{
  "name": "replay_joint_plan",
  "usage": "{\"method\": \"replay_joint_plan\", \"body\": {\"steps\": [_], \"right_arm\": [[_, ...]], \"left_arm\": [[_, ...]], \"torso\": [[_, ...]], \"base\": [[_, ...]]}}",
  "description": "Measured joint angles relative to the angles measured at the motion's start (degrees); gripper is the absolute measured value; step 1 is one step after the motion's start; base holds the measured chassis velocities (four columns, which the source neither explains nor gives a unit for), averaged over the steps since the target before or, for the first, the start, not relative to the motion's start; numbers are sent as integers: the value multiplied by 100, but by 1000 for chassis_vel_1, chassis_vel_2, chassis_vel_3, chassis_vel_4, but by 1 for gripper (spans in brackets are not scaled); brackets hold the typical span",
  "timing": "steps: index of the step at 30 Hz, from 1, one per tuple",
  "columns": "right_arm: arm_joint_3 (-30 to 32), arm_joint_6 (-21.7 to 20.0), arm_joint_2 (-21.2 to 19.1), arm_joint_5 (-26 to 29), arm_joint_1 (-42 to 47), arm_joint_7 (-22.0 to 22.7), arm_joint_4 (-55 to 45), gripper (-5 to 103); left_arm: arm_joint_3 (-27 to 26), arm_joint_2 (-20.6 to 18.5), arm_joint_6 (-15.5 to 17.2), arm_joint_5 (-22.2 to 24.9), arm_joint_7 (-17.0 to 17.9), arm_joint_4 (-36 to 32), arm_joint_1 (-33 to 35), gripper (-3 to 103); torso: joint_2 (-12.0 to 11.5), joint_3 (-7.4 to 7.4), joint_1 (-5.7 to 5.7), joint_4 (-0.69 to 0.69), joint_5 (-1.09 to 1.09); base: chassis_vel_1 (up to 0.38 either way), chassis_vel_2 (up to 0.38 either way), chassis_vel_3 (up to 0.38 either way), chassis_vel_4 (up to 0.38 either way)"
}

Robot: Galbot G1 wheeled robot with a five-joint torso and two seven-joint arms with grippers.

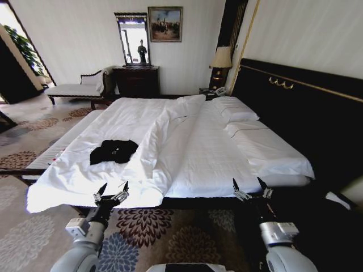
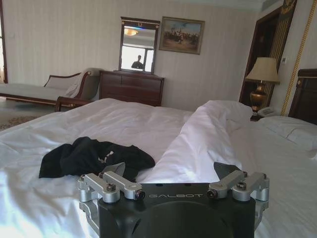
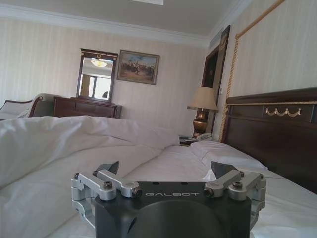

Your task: Fold the clothes on the bed.

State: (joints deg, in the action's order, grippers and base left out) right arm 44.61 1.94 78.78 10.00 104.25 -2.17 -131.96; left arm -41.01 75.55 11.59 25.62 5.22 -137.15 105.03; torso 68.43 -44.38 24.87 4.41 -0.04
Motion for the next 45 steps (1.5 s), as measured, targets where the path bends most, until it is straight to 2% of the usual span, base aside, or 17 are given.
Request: {"method": "replay_joint_plan", "body": {"steps": [26,38,45], "right_arm": [[-49,-19,-2,98,39,-46,-129,100],[-243,-63,-11,282,69,-44,-176,100],[-953,-166,120,-24,336,-40,-371,100]], "left_arm": [[-41,12,-18,26,-21,13,11,100],[-59,30,-37,49,-24,15,32,100],[-33,47,-37,54,-23,17,24,100]], "torso": [[0,0,0,0,-1],[1,0,0,0,-2],[-2,-2,5,0,-1]], "base": [[90,256,-100,-249],[-41,275,54,-262],[-204,204,211,-201]]}}
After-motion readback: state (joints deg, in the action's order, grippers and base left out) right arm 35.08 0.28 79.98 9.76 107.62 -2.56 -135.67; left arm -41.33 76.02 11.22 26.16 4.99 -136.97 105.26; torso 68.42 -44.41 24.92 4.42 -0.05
